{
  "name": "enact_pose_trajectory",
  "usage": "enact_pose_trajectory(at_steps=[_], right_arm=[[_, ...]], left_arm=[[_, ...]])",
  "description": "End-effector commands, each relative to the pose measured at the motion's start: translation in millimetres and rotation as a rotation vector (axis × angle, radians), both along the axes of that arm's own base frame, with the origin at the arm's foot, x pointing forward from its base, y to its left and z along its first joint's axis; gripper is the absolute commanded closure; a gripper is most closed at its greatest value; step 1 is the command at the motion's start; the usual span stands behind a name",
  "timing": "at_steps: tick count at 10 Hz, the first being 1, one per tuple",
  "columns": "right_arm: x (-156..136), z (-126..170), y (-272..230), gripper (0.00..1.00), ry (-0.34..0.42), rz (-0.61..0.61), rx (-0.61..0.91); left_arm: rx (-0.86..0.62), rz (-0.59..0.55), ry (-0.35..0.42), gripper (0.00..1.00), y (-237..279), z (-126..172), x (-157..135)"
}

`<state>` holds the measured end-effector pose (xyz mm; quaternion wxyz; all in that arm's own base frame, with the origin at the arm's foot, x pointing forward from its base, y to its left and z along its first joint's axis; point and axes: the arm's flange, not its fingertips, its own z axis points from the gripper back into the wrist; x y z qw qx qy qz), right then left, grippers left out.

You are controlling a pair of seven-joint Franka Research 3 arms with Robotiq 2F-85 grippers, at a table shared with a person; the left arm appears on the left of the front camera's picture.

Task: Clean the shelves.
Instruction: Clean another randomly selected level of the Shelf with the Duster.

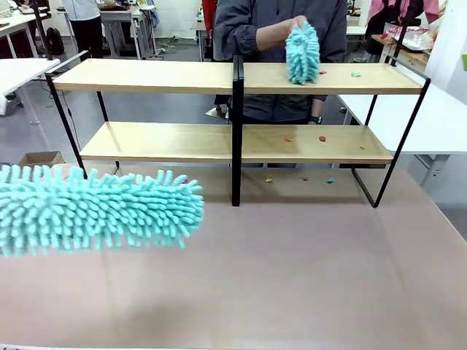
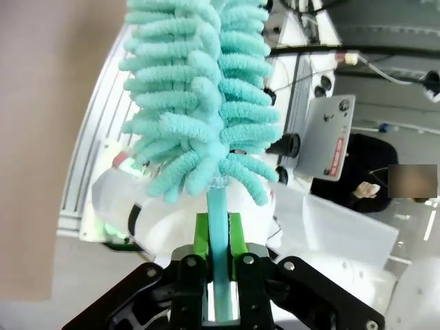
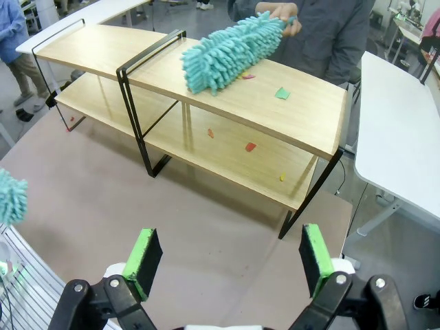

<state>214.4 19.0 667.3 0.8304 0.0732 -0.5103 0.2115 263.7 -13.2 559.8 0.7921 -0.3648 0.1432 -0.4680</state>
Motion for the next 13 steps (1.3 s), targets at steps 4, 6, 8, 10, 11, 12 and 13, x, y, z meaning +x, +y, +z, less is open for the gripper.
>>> enact_pose_trajectory(at_steps=[4, 6, 8, 10, 11, 12, 13], right_arm=[[0.3, -0.2, -0.8, 0.00, 0.001, 0.001, 0.004], [0.3, -0.2, -0.8, 0.00, 0.001, 0.001, 0.004], [0.3, -0.2, -0.8, 0.00, 0.001, 0.001, 0.004], [0.3, -0.2, -0.8, 0.00, 0.001, 0.001, 0.004], [0.3, -0.2, -0.8, 0.00, 0.001, 0.001, 0.004], [0.3, -0.2, -0.8, 0.00, 0.001, 0.001, 0.004], [0.3, -0.2, -0.8, 0.00, 0.001, 0.001, 0.004]], left_arm=[[-0.090, 0.396, -0.115, 0.87, -193.6, -46.9, 30.8], [-0.060, 0.447, -0.169, 0.87, -265.9, -55.2, 30.1], [-0.099, 0.444, -0.132, 0.87, -240.1, -50.6, 26.2], [-0.099, 0.444, -0.132, 0.87, -240.1, -50.6, 26.2], [-0.099, 0.444, -0.132, 0.87, -240.1, -50.6, 26.2], [-0.084, 0.455, -0.131, 0.87, -255.6, -54.6, 29.1], [-0.038, 0.541, -0.153, 0.87, -279.1, -51.6, 22.8]])
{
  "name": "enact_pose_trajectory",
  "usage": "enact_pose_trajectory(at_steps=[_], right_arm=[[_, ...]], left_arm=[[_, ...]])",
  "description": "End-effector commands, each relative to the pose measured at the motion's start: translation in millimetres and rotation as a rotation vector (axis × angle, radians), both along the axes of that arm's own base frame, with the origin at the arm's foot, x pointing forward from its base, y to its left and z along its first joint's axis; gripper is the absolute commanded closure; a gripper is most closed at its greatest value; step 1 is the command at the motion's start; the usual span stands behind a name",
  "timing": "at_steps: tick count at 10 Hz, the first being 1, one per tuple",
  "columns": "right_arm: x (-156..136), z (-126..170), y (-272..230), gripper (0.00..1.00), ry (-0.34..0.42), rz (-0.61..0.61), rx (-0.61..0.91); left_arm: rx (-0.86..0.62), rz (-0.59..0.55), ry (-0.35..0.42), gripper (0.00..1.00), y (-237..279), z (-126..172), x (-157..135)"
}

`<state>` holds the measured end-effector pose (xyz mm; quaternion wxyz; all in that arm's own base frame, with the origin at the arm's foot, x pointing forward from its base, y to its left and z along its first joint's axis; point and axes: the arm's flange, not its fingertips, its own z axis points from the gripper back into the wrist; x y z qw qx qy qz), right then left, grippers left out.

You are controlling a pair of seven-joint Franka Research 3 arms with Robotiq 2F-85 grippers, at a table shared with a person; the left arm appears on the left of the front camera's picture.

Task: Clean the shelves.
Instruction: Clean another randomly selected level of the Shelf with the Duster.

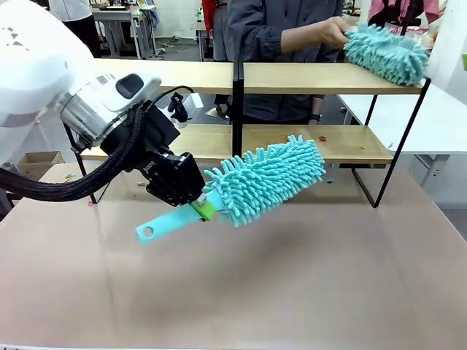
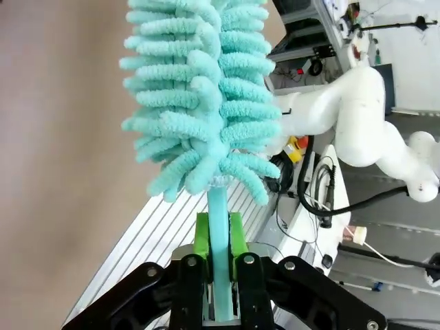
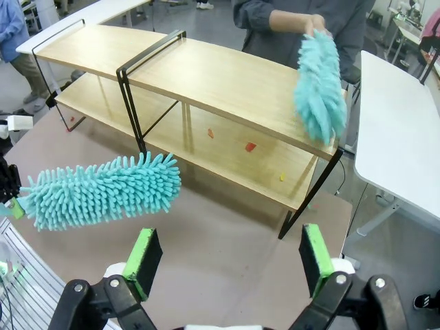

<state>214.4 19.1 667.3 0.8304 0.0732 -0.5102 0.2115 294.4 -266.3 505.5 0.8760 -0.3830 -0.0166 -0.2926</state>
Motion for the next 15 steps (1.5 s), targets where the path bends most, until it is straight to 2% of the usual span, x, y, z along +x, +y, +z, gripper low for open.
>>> enact_pose_trajectory(at_steps=[1, 4, 6, 7, 8, 11, 13, 15], right_arm=[[0.2, -0.2, -0.8, 0.00, 0.001, 0.001, 0.004], [0.2, -0.2, -0.8, 0.00, 0.001, 0.001, 0.004], [0.2, -0.2, -0.8, 0.00, 0.001, 0.001, 0.004], [0.2, -0.2, -0.8, 0.00, 0.001, 0.001, 0.004], [0.2, -0.2, -0.8, 0.00, 0.001, 0.001, 0.004], [0.2, -0.2, -0.8, 0.00, 0.001, 0.001, 0.004], [0.2, -0.2, -0.8, 0.00, 0.001, 0.001, 0.004], [0.2, -0.2, -0.8, 0.00, 0.001, 0.001, 0.004]], left_arm=[[0.081, 0.129, -0.047, 0.87, -46.9, 4.0, -15.4], [0.116, 0.251, -0.160, 0.87, -80.0, 10.9, -32.7], [0.134, 0.482, -0.254, 0.87, -100.2, 19.6, -44.3], [0.189, 0.562, -0.290, 0.87, -108.7, 21.4, -48.7], [0.250, 0.585, -0.321, 0.87, -118.2, 21.5, -45.7], [0.319, 0.612, -0.300, 0.87, -140.6, 19.7, -12.7], [0.370, 0.678, -0.277, 0.87, -153.2, 20.3, 24.9], [0.413, 0.667, -0.256, 0.87, -171.3, 19.3, 55.7]])
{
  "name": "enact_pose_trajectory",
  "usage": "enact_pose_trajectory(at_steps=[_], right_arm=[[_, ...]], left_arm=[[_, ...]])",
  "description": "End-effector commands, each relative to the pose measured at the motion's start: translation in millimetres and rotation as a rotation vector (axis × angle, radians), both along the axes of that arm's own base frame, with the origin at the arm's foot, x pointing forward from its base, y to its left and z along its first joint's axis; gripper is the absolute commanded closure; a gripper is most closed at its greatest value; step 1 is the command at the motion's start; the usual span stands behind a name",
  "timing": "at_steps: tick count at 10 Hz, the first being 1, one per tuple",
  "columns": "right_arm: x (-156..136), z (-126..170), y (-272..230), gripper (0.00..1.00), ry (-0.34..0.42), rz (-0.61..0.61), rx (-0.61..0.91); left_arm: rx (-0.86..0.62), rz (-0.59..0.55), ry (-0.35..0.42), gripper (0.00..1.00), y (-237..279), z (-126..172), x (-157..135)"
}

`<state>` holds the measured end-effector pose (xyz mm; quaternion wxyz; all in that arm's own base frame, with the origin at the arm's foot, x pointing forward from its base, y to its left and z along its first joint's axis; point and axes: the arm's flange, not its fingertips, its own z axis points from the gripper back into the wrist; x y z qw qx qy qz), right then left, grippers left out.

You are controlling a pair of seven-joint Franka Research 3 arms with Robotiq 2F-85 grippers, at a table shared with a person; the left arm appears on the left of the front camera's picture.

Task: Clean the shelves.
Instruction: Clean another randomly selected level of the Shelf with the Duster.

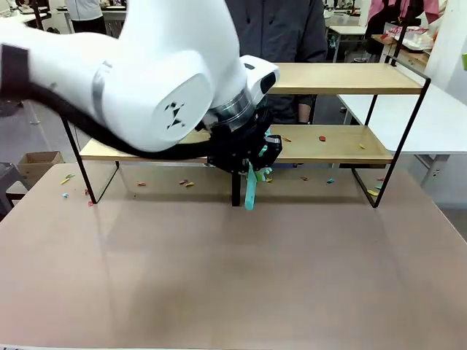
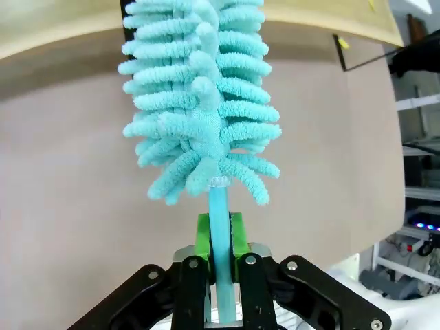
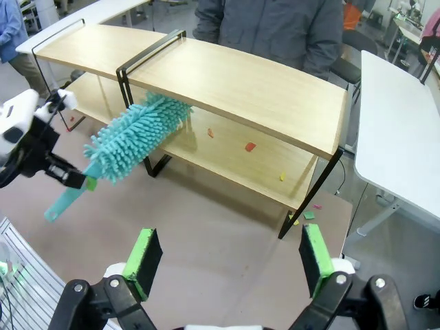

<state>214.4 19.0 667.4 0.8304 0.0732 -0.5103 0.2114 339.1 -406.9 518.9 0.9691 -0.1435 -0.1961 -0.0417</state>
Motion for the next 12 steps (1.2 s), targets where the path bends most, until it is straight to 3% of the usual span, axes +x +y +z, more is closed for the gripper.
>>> enact_pose_trajectory(at_steps=[1, 4, 5, 10, 12], right_arm=[[0.3, -0.2, -0.7, 0.00, 0.001, 0.001, 0.004], [0.3, -0.2, -0.7, 0.00, 0.001, 0.001, 0.004], [0.3, -0.2, -0.7, 0.00, 0.001, 0.001, 0.004], [0.3, -0.2, -0.7, 0.00, 0.001, 0.001, 0.004], [0.3, -0.2, -0.7, 0.00, 0.001, 0.001, 0.004]], left_arm=[[0.037, 0.031, 0.031, 0.87, -38.2, 2.9, 27.0], [0.048, 0.080, -0.023, 0.87, -60.4, -5.9, 52.9], [0.054, 0.062, 0.003, 0.87, -65.8, -9.1, 57.4], [0.016, -0.149, 0.045, 0.87, -95.4, -14.6, 67.3], [-0.026, -0.294, 0.037, 0.87, -109.7, -15.9, 68.8]])
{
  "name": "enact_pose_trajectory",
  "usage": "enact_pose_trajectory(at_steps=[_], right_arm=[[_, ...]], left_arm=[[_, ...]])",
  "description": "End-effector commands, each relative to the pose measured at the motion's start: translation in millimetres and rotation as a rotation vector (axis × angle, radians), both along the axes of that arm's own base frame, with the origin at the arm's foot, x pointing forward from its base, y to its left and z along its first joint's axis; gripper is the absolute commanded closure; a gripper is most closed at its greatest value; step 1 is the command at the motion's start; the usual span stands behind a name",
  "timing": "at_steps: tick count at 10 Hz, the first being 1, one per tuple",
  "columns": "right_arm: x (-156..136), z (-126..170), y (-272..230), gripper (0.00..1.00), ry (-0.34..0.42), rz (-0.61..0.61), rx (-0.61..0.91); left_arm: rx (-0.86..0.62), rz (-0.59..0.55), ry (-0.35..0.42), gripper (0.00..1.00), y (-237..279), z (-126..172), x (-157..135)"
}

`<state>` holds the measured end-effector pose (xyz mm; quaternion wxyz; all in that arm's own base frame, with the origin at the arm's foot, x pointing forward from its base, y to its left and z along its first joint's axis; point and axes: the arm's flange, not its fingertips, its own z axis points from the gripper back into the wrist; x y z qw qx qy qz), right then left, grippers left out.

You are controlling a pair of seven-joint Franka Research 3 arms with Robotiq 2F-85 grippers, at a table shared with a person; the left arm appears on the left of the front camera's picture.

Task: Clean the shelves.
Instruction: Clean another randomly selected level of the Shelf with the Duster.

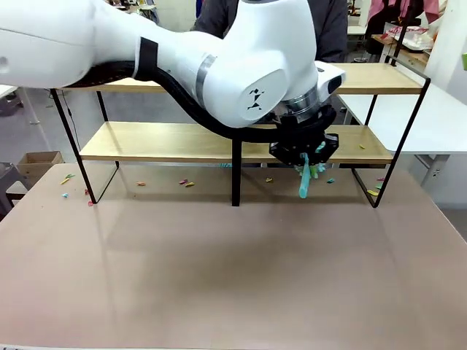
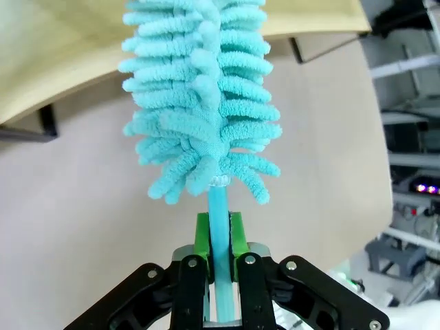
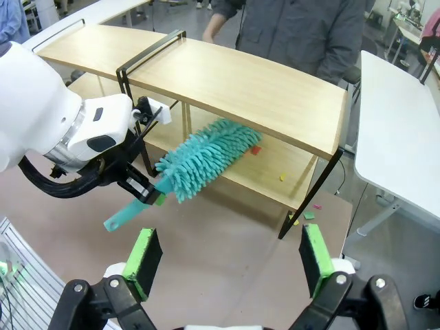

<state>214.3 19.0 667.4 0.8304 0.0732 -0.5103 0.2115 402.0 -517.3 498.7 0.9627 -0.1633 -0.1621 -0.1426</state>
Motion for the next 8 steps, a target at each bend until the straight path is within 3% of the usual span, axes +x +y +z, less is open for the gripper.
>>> enact_pose_trajectory(at_steps=[1, 5, 6, 8], right_arm=[[0.3, -0.2, -0.8, 0.00, 0.001, 0.001, 0.004], [0.3, -0.2, -0.8, 0.00, 0.001, 0.001, 0.004], [0.3, -0.2, -0.8, 0.00, 0.001, 0.001, 0.004], [0.3, -0.2, -0.8, 0.00, 0.001, 0.001, 0.004]], left_arm=[[-0.033, -0.147, -0.002, 0.87, -5.5, 3.0, 5.0], [0.003, -0.433, 0.006, 0.87, -10.8, 4.4, 2.9], [0.020, -0.458, 0.005, 0.87, -1.5, 9.7, 0.7], [0.052, -0.631, 0.054, 0.87, 34.9, 21.1, -19.7]])
